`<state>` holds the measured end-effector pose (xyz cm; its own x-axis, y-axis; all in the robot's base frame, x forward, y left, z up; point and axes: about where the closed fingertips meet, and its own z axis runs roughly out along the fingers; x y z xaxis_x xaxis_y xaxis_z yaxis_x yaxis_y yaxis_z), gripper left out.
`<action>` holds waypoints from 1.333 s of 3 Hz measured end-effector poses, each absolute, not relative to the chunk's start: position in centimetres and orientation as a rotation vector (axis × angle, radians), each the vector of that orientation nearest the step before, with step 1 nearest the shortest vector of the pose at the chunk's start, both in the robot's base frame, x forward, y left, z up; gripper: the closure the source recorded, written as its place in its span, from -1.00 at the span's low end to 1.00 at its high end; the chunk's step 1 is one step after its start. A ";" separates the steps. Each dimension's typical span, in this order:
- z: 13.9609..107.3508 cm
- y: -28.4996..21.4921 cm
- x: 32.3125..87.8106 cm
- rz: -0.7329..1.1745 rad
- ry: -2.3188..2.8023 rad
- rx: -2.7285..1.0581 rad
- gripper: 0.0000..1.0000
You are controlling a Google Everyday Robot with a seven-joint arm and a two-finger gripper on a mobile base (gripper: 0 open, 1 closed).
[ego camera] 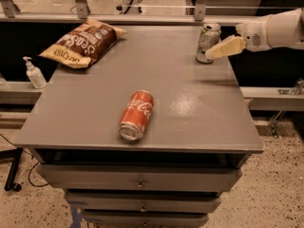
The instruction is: Move 7up can near brown chip bag
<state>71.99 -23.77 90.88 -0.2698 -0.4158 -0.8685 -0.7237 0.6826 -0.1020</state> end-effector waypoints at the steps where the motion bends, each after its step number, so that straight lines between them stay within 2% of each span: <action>1: 90.5 -22.3 73.5 0.478 1.808 -0.901 -1.00; 2: 89.7 -21.4 74.1 0.549 1.754 -0.902 -0.67; 4: 90.3 -19.8 74.0 0.644 1.677 -0.896 0.25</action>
Offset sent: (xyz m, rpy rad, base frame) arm 0.0267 0.0271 -0.0181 0.2147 -0.0855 0.1506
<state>74.02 -19.81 90.35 -0.1393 -0.2403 -0.9607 -0.8214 0.5699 -0.0234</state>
